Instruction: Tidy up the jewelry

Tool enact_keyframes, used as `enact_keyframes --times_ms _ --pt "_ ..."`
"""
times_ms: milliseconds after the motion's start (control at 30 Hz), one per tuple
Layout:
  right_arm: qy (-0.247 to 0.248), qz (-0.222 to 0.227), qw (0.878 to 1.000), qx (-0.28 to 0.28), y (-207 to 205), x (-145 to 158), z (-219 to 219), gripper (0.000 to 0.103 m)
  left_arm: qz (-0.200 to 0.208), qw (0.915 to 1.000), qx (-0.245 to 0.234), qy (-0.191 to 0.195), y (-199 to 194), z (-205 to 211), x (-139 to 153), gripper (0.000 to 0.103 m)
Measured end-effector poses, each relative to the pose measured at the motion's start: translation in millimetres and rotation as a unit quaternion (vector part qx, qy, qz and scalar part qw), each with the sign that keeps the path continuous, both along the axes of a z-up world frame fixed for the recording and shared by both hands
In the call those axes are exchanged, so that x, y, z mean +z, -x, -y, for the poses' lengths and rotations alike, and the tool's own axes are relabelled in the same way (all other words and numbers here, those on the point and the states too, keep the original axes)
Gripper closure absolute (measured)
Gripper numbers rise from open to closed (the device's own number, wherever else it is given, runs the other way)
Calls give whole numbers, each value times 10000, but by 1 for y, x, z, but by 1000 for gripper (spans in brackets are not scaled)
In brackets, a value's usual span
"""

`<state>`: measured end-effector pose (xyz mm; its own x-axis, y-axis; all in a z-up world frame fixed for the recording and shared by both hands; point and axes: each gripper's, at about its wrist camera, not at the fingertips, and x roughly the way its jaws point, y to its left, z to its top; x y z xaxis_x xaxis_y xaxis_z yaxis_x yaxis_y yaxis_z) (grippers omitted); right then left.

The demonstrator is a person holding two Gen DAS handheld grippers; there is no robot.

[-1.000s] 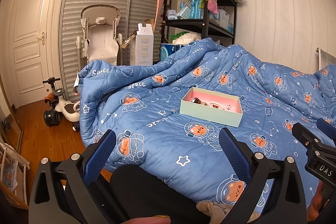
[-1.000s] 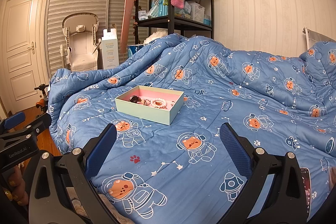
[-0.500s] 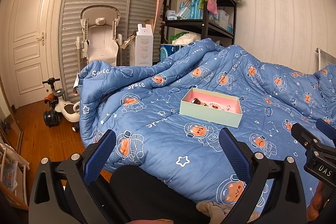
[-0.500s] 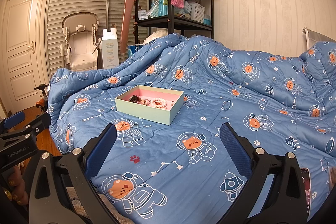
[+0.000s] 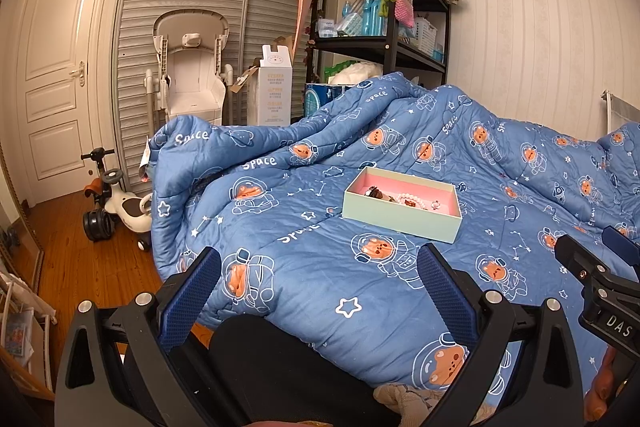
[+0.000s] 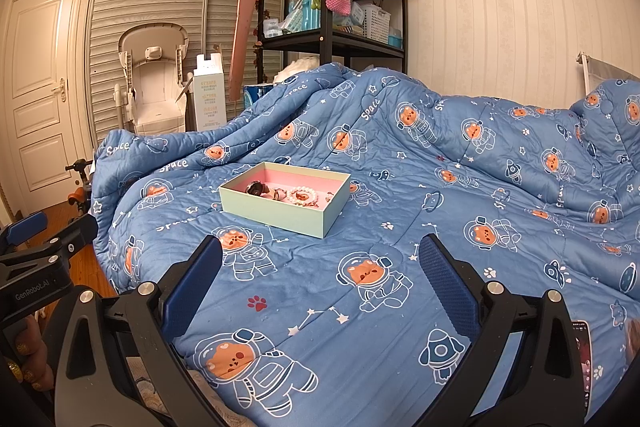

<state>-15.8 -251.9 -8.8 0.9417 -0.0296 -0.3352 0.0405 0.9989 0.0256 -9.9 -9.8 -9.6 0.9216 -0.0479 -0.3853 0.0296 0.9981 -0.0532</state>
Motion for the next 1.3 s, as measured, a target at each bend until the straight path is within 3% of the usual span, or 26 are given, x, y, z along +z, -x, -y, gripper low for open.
enact_keyframes --times_ms 1300 --pt "3 -5 10000 6 -1 1 1 6 -11 10000 11 -8 -5 1 4 7"
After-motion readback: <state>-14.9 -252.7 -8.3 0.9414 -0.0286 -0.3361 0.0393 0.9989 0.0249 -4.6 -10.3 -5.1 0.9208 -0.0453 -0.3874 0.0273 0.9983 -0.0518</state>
